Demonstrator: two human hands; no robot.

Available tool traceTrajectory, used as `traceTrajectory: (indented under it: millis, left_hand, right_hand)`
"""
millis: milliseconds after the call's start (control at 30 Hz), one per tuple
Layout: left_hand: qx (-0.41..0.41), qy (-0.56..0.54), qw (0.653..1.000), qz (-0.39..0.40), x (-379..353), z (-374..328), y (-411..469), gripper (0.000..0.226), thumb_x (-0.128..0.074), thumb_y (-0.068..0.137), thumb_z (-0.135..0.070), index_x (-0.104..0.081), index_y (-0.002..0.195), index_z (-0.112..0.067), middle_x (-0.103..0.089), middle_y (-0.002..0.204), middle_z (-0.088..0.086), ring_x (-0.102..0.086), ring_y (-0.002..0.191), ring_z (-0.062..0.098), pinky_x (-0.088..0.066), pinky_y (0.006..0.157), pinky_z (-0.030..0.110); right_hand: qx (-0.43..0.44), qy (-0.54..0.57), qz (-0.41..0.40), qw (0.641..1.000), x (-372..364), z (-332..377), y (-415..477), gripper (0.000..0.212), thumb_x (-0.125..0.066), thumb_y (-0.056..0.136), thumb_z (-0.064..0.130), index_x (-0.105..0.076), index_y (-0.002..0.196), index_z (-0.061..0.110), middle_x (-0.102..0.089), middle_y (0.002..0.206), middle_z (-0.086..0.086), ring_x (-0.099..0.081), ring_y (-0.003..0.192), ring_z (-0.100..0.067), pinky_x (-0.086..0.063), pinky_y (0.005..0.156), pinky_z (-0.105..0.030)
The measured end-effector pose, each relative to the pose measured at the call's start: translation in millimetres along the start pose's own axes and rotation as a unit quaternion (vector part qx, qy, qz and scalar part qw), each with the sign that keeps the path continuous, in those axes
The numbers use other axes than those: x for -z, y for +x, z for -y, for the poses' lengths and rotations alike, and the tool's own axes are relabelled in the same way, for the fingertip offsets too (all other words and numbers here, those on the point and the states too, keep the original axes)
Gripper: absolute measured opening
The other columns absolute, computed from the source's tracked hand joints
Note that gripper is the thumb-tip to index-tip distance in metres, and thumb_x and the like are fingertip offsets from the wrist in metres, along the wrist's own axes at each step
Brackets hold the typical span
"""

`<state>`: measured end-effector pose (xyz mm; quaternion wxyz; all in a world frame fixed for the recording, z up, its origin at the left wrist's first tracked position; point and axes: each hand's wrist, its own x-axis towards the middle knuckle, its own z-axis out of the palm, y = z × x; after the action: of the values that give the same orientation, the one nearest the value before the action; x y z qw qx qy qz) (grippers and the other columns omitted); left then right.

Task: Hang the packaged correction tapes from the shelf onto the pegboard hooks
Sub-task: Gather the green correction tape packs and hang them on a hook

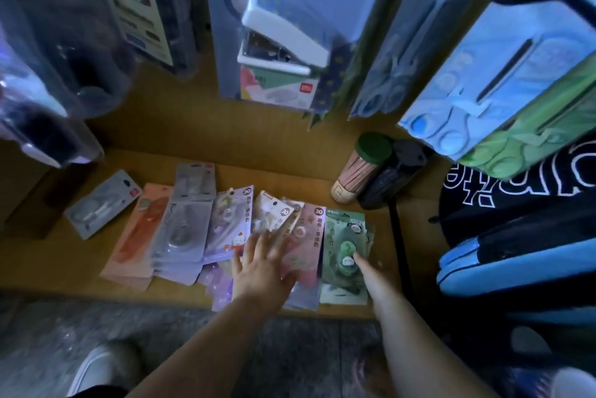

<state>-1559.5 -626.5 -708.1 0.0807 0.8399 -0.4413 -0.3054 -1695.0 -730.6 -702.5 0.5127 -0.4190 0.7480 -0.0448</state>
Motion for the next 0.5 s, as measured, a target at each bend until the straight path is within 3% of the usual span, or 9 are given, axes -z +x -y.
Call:
traceTrajectory:
  millis: [167,333,500]
  left_hand:
    - [-0.006,0.059,0.998,0.025,-2,3,12,0.069,-0.038,0.091,-0.047,0.003,0.145,-0.035,0.01,0.158,0.001,0.015,0.144,0.024,0.006,0.117,0.05]
    - [0.003,0.067,0.997,0.024,-5,0,11,0.069,-0.038,0.091,-0.046,0.002,0.146,-0.034,0.009,0.158,0.0,0.014,0.145,0.023,0.006,0.115,0.051]
    - [0.002,0.055,0.998,0.025,-4,1,11,0.067,-0.039,0.091,-0.044,-0.002,0.146,-0.032,0.008,0.158,-0.001,0.013,0.145,0.023,0.003,0.116,0.05]
  right_hand:
    - [0.013,0.036,0.028,0.999,-10,-8,27,0.08,-0.068,0.06,0.062,-0.056,0.124,0.015,-0.06,0.123,-0.009,-0.058,0.111,-0.029,-0.045,0.101,-0.043]
    - [0.06,0.005,0.026,0.998,-14,6,15,0.063,-0.069,0.079,0.026,-0.04,0.132,0.009,-0.055,0.128,-0.012,-0.054,0.117,-0.031,-0.045,0.095,-0.035]
    - [0.084,-0.079,-0.013,0.993,-22,5,16,0.076,-0.073,0.07,0.04,-0.038,0.133,0.018,-0.05,0.137,-0.009,-0.041,0.13,-0.033,-0.033,0.109,-0.047]
